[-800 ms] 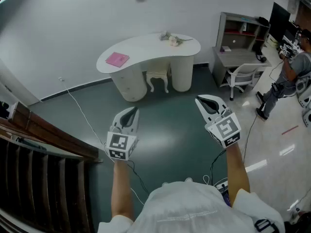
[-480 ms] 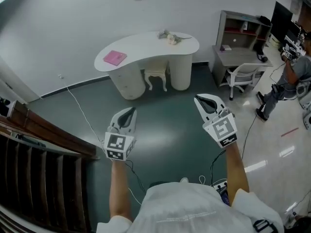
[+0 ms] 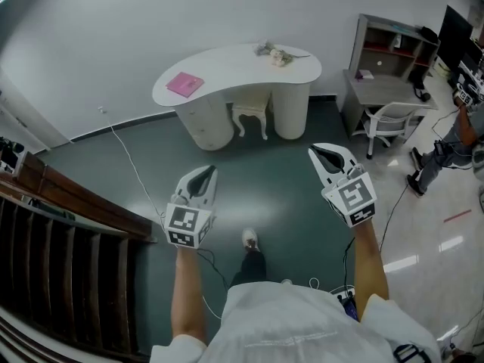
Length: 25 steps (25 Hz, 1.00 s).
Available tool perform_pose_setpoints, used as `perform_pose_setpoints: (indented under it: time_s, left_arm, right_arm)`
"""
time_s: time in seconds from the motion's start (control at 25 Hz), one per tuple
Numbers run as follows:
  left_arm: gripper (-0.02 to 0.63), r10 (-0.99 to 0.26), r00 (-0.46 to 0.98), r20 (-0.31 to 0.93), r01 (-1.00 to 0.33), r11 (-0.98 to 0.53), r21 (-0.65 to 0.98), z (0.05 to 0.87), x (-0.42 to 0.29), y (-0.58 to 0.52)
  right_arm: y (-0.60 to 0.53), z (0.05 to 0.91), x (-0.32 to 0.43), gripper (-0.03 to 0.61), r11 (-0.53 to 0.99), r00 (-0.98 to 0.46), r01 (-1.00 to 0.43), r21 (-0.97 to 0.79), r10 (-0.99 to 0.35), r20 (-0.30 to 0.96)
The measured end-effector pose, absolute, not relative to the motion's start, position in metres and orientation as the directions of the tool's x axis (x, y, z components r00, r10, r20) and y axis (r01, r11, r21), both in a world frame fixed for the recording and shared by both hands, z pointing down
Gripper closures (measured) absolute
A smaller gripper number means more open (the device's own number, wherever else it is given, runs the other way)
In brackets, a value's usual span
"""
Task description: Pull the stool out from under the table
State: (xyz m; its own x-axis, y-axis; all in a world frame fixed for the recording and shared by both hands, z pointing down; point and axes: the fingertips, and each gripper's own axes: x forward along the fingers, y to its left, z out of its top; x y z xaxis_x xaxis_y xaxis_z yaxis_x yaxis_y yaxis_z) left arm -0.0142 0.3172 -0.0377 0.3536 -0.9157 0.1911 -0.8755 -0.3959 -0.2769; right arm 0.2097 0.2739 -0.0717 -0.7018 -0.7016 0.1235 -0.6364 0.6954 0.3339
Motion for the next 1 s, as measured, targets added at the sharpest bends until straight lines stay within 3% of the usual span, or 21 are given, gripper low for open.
perform_pose_setpoints:
  time_s: [0.4,1.0]
  left_arm:
    - [0.595,-0.925,0.317,0.209,-0.885,-0.368,-0.284,-0.027,-0.088,0.184]
    - [0.595,-0.875,0.408,0.260,-0.830,-0.474,-0.294,-0.007,-0.186,-0.053]
  right_arm:
    - [0.143,-0.057,0.157,0.574,0.701,-0.696,-0.668,0.250,-0.708,0.122]
    - [-0.074,-0.030,0.058,0.575,0.648,-0.624,-0.739,0.184,-0.761,0.176]
